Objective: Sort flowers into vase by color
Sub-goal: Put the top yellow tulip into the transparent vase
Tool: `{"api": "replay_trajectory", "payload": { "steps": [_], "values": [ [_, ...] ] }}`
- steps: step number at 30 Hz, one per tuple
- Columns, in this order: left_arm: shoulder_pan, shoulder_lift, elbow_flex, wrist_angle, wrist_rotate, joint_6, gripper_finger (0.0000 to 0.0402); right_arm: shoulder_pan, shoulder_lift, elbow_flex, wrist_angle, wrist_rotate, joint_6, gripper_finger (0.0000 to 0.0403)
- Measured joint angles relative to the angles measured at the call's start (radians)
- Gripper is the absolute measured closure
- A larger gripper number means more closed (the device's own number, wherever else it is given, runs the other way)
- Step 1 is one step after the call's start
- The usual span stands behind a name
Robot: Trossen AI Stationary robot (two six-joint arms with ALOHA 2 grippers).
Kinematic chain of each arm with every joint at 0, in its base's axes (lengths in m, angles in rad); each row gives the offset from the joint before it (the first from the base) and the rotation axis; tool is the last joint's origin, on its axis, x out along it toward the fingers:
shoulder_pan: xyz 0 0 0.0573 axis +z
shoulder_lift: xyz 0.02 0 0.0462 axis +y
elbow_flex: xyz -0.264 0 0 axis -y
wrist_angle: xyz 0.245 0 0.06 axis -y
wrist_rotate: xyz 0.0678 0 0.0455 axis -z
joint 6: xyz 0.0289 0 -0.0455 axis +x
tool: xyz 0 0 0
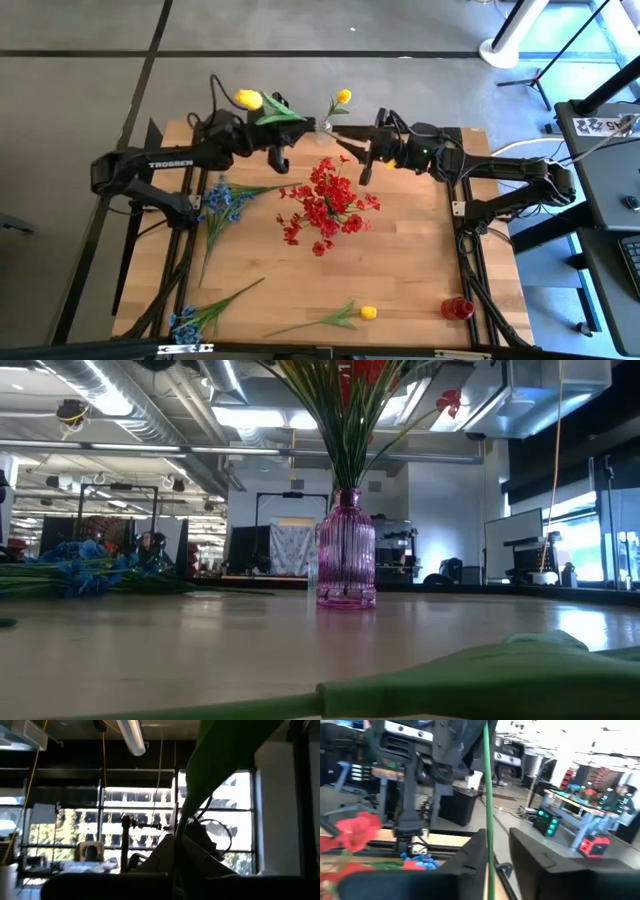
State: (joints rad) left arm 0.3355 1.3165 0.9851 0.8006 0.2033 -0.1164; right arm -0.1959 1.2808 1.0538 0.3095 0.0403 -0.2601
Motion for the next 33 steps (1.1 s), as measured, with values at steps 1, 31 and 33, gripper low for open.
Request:
{"api": "replay_trajectory", "payload": {
  "steps": [1, 31, 33],
  "values": [
    [0.0, -0.003, 0.026, -0.061, -0.012, 0.024, 0.0397, 0.0, -0.005, 0.0, -0.003, 0.012, 0.007, 0.0305],
    [0.57, 0.306, 0.123, -0.242, 0.304, 0.016, 0.0397, 0.142, -0.24, -0.027, -0.473, 0.293, 0.285, 0.0159],
    [0.572, 0.338, 0.123, -0.211, 0.331, 0.037, 0.0396, 0.176, -0.238, -0.027, -0.472, 0.345, 0.286, 0.0159]
  ]
}}
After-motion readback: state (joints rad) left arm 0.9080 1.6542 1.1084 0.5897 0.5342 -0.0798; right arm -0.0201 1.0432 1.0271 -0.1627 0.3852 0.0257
